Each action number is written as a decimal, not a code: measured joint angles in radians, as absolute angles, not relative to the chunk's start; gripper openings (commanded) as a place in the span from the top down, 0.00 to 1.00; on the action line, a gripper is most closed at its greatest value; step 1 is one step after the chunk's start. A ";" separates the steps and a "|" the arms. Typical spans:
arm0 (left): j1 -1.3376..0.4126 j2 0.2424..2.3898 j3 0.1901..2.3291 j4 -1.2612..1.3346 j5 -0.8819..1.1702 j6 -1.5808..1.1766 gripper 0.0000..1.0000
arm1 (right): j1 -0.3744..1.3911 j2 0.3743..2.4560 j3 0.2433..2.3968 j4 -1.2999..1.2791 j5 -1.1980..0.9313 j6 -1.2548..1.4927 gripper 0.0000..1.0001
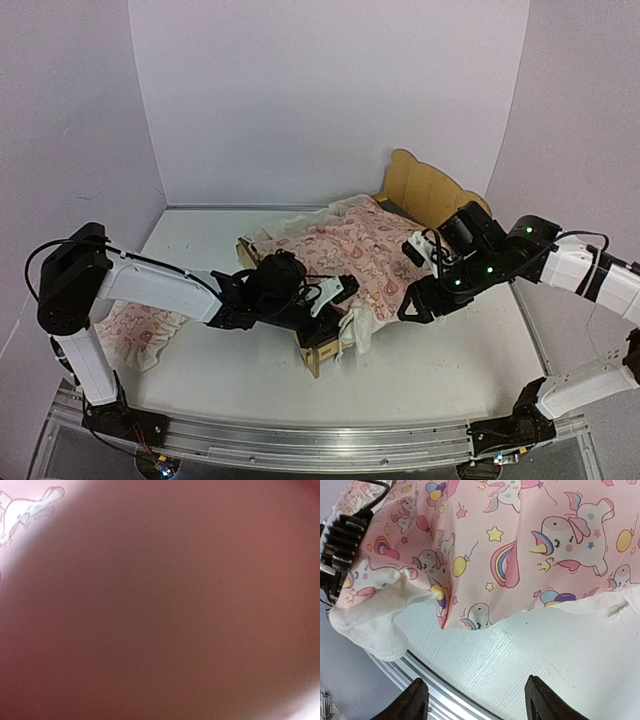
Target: Set up the pet bed
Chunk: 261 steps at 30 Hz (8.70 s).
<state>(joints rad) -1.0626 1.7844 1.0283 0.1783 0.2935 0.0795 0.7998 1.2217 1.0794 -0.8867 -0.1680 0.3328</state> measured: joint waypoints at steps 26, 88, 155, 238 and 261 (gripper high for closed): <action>-1.058 1.724 1.107 -0.174 0.196 -0.004 0.48 | 0.801 1.375 0.767 -0.378 -0.392 0.411 0.49; -1.116 1.544 1.061 -0.332 0.121 -0.324 0.76 | 0.780 1.472 0.889 -0.249 0.025 0.401 0.69; -0.869 1.637 1.066 -0.437 0.137 -1.086 0.54 | 1.007 1.294 0.744 -0.275 -0.189 0.200 0.50; -0.832 1.720 1.411 -0.799 0.094 -1.191 1.00 | 1.185 2.078 0.597 1.152 0.347 0.091 1.00; -0.811 1.680 1.156 -0.512 -0.083 -0.938 0.70 | 1.168 1.746 0.738 0.285 -0.083 0.301 1.00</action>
<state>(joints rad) -0.8108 1.6802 1.1557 -0.5117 -0.0830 -0.9379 1.1675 1.7462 0.7376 0.2848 -0.0826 0.3012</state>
